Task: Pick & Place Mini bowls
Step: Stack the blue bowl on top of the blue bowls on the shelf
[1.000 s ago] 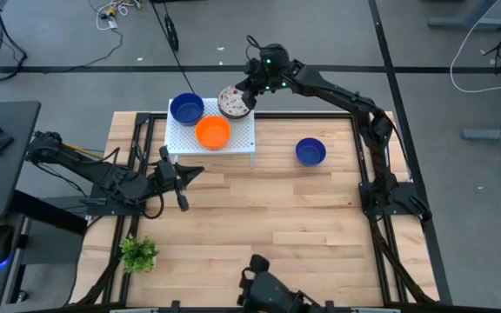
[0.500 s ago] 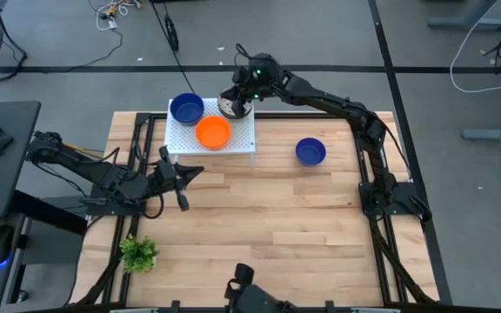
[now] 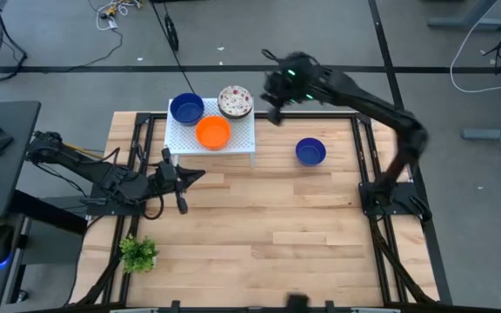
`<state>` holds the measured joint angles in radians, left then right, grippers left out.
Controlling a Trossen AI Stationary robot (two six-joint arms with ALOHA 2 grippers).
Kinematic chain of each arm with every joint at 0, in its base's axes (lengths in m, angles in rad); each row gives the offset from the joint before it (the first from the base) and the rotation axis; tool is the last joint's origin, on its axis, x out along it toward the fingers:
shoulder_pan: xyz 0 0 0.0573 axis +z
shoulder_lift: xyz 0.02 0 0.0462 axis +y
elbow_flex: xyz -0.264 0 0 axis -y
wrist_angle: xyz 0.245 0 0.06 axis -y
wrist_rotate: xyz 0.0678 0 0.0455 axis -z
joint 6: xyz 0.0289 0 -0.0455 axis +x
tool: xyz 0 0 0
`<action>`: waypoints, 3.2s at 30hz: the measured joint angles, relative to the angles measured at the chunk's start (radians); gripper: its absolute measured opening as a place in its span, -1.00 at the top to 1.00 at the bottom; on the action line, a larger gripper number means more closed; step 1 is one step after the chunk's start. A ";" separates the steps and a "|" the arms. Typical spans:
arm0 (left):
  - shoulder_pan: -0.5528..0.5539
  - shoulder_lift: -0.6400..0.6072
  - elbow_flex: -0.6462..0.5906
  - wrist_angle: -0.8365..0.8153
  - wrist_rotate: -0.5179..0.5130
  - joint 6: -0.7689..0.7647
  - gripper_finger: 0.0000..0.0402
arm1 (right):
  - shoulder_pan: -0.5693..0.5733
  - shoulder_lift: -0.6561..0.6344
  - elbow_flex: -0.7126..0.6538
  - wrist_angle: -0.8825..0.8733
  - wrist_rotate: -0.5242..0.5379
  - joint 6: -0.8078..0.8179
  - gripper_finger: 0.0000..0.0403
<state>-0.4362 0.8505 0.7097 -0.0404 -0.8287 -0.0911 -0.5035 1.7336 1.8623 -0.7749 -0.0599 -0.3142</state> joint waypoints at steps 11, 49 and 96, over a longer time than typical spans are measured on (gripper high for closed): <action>0.000 0.000 0.000 -0.003 0.022 -0.007 0.92 | 0.186 -0.612 -0.765 -0.020 0.111 0.309 0.97; 0.001 0.000 0.000 -0.002 0.014 0.009 0.92 | 0.168 -0.428 -1.328 0.487 0.071 0.069 0.52; 0.001 0.000 0.000 -0.010 0.015 0.009 0.92 | -0.111 -0.428 -1.181 0.367 0.066 -0.117 -0.05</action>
<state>-0.4355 0.8505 0.7097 -0.0507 -0.8139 -0.0826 -0.6147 1.3056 0.6812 -0.4076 0.0065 -0.4316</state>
